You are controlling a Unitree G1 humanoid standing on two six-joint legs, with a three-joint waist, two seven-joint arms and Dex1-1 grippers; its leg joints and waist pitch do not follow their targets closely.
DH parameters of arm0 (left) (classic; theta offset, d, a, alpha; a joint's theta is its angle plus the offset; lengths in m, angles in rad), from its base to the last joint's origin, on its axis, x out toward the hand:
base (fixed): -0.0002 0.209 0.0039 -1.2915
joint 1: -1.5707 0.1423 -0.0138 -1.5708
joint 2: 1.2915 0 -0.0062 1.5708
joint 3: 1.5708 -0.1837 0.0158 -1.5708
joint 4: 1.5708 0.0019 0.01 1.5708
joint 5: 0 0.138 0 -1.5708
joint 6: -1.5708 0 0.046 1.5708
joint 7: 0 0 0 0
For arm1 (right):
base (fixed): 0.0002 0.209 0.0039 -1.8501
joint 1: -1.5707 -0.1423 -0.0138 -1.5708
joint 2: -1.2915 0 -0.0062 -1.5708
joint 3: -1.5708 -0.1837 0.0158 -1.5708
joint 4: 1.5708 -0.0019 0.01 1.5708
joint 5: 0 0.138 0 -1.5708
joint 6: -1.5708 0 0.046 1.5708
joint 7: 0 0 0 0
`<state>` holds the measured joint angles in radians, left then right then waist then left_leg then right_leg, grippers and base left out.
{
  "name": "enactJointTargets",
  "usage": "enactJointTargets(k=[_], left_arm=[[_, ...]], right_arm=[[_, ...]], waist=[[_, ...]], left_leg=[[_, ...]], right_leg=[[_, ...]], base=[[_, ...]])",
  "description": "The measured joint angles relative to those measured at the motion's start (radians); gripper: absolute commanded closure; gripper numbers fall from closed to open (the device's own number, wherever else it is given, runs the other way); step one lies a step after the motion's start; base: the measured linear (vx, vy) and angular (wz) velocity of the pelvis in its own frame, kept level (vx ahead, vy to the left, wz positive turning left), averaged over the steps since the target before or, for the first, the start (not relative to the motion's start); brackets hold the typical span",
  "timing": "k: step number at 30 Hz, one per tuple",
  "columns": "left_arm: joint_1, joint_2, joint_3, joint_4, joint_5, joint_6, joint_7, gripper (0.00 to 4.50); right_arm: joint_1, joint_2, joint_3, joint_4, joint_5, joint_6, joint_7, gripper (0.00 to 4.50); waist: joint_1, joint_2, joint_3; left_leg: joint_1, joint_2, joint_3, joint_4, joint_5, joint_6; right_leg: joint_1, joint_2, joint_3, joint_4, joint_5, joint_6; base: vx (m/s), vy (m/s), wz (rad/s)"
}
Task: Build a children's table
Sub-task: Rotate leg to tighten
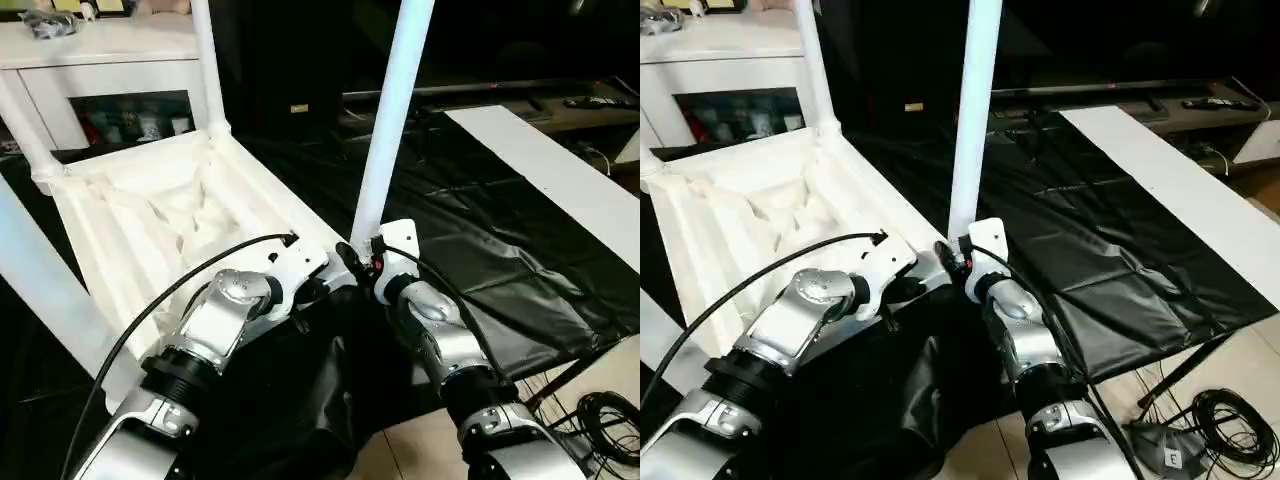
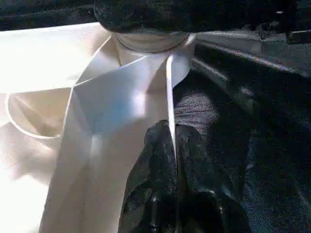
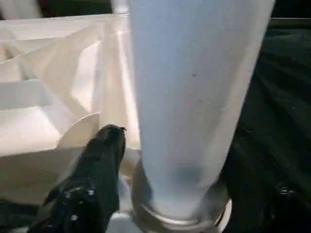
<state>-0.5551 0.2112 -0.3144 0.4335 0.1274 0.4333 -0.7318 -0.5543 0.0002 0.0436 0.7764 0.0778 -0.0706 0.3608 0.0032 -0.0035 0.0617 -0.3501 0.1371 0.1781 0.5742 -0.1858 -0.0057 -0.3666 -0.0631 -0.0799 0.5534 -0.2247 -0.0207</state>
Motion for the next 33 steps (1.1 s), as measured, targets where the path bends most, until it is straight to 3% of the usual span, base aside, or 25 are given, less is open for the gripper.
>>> enactJointTargets(k=[5,10,12,18,24,32,33], left_arm=[[0.019,0.040,-0.011,-0.045,-0.007,-0.020,-0.061,4.50],[0.069,0.135,-0.021,-0.105,-0.046,-0.111,-0.211,4.50],[0.088,0.173,-0.021,-0.118,-0.073,-0.168,-0.286,4.50],[0.118,0.234,-0.038,-0.177,-0.115,-0.181,-0.418,4.50],[0.119,0.260,-0.032,-0.175,-0.134,-0.204,-0.457,4.50],[0.119,0.273,-0.032,-0.172,-0.133,-0.204,-0.462,4.50],[0.119,0.273,-0.032,-0.172,-0.134,-0.205,-0.464,4.50]], right_arm=[[0.038,-0.103,0.034,-0.077,0.010,0.014,0.212,1.16],[0.111,-0.258,0.084,-0.190,0.053,0.015,0.503,1.16],[0.128,-0.284,0.096,-0.214,0.070,0.017,0.579,1.16],[0.169,-0.366,0.147,-0.287,0.082,0.021,0.754,1.16],[0.164,-0.370,0.163,-0.293,0.076,0.011,0.784,1.16],[0.148,-0.353,0.164,-0.261,0.069,0.002,0.784,1.16],[0.147,-0.351,0.164,-0.259,0.069,0.002,0.784,1.40]], waist=[[0.006,-0.003,0.007],[0.031,-0.004,0.007],[0.036,-0.005,0.006],[0.065,-0.003,0.005],[0.073,-0.004,0.003],[0.070,-0.003,0.003],[0.069,-0.003,0.003]], left_leg=[[-0.001,0.000,-0.001,-0.003,0.000,0.000],[-0.001,0.000,0.001,-0.011,0.000,0.000],[-0.002,0.000,0.006,-0.011,0.000,0.000],[-0.002,0.006,0.026,-0.017,0.000,0.000],[-0.009,0.010,0.026,-0.014,-0.001,0.000],[-0.008,0.015,0.026,-0.010,-0.002,-0.008],[-0.008,0.015,0.026,-0.009,-0.002,-0.008]], right_leg=[[-0.001,0.000,0.000,0.000,0.000,0.000],[-0.001,0.002,0.005,0.002,0.001,-0.001],[-0.002,0.003,0.009,0.007,0.014,-0.013],[-0.001,0.003,0.016,0.009,0.038,-0.013],[-0.013,0.004,0.014,0.026,0.026,-0.013],[-0.012,0.005,0.012,0.029,0.027,-0.013],[-0.012,0.005,0.012,0.029,0.027,-0.013]], base=[[0.000,0.000,0.00],[0.024,-0.009,0.01],[0.068,-0.030,0.03],[0.067,-0.034,0.14],[0.031,-0.011,0.00],[0.000,0.000,0.00],[0.000,0.000,0.00]])
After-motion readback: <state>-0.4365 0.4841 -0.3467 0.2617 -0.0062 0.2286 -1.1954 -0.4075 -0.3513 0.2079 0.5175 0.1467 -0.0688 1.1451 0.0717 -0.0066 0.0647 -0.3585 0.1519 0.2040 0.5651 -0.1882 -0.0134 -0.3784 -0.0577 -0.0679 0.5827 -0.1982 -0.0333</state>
